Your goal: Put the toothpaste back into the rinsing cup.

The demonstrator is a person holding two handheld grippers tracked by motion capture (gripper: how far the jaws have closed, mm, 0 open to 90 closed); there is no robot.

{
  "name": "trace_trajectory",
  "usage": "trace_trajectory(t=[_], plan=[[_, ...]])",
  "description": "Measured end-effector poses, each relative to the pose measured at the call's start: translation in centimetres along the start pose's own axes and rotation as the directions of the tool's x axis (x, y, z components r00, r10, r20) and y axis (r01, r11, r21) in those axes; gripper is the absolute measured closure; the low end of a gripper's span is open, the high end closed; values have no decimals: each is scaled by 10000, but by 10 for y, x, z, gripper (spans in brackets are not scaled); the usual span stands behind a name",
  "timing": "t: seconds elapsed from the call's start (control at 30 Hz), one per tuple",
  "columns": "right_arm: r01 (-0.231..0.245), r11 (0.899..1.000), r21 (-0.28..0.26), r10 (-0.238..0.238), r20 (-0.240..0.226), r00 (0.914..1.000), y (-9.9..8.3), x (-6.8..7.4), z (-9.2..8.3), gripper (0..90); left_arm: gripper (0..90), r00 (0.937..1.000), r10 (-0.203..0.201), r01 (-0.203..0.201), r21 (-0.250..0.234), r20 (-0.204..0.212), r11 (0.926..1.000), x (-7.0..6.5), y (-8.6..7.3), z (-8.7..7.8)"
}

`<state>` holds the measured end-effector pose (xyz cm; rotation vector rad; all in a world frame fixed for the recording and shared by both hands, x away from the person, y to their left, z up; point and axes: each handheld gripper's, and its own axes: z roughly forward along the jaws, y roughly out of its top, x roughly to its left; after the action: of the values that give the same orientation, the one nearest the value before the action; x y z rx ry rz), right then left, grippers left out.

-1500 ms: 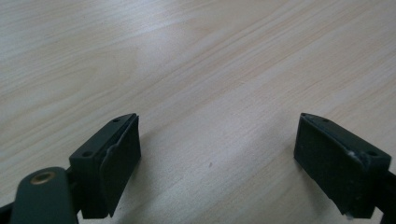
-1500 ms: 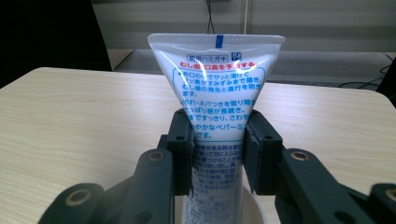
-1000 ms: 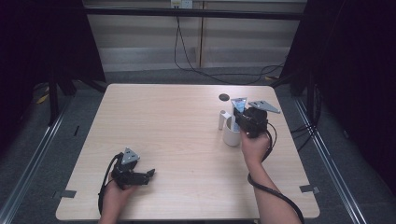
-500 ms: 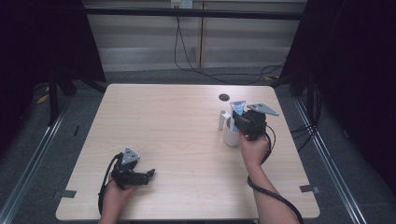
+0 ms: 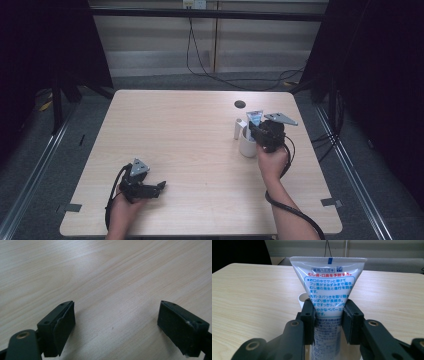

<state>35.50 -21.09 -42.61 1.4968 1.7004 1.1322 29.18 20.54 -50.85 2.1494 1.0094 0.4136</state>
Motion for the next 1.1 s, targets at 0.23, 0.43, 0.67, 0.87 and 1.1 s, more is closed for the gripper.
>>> trace_trajectory(t=[0.23,0.43,0.67,0.87,1.1], plan=[[12,10000,76,-12,29,10000,-2,-1,0,664,144,10000,0,0,1,0,10000,0,0,0],[68,9999,159,-68,21,10000,-5,0,1,663,144,10000,1,-1,-2,-1,10000,0,0,0],[95,9997,233,-95,1,10000,-7,0,1,662,144,10000,1,-1,1,-2,10000,0,0,0],[163,9996,248,-164,15,9999,-8,0,1,661,144,10000,-1,1,-1,-2,10000,0,0,0],[201,9994,274,-202,38,9998,-11,-1,1,661,144,10000,-5,5,-2,-1,10000,0,0,0]])
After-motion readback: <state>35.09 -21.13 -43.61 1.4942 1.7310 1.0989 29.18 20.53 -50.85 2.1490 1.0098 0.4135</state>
